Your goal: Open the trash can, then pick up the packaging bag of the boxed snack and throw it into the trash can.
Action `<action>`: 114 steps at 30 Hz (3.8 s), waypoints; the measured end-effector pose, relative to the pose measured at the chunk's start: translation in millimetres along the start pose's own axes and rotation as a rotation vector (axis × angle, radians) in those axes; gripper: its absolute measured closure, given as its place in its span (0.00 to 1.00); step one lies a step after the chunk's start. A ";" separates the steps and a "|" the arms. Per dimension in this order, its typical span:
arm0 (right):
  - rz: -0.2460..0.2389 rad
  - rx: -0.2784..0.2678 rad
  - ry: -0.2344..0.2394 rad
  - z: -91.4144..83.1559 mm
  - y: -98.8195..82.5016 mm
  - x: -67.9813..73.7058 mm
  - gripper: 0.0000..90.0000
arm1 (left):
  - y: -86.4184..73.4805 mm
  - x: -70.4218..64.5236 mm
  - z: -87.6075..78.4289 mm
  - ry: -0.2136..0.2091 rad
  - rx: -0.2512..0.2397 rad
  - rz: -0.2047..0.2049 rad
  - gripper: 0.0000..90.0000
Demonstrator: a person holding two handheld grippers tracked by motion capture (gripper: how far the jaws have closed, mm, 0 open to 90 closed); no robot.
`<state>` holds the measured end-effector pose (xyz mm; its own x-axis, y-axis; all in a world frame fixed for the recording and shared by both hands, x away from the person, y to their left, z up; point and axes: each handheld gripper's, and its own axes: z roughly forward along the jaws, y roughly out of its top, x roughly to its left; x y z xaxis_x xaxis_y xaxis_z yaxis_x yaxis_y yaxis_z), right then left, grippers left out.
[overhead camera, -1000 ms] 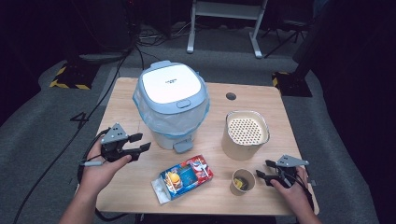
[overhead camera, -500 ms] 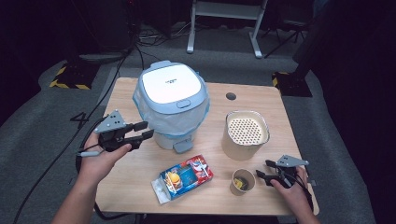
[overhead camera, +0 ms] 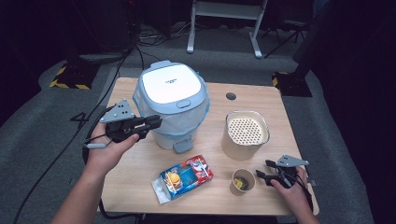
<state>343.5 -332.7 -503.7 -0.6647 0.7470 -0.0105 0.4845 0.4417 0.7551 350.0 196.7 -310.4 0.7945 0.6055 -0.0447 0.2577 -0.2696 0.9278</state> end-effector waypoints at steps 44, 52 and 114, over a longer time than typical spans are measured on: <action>0.000 0.000 0.000 0.0 0.0 0.0 0.38 | 59.6 1.1 69.0 0.049 0.090 0.035 1.00; 0.000 0.000 0.000 0.0 0.0 0.0 0.38 | 58.9 -0.3 72.5 0.066 0.106 0.044 1.00; 0.001 -0.001 0.005 0.4 0.3 -0.4 0.38 | -26.0 -35.4 48.7 -0.065 0.066 0.013 0.50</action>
<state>344.1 -332.6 -503.8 -0.6675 0.7445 -0.0065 0.4843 0.4408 0.7557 341.9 145.8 -351.0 0.8312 0.5528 -0.0587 0.2812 -0.3270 0.9022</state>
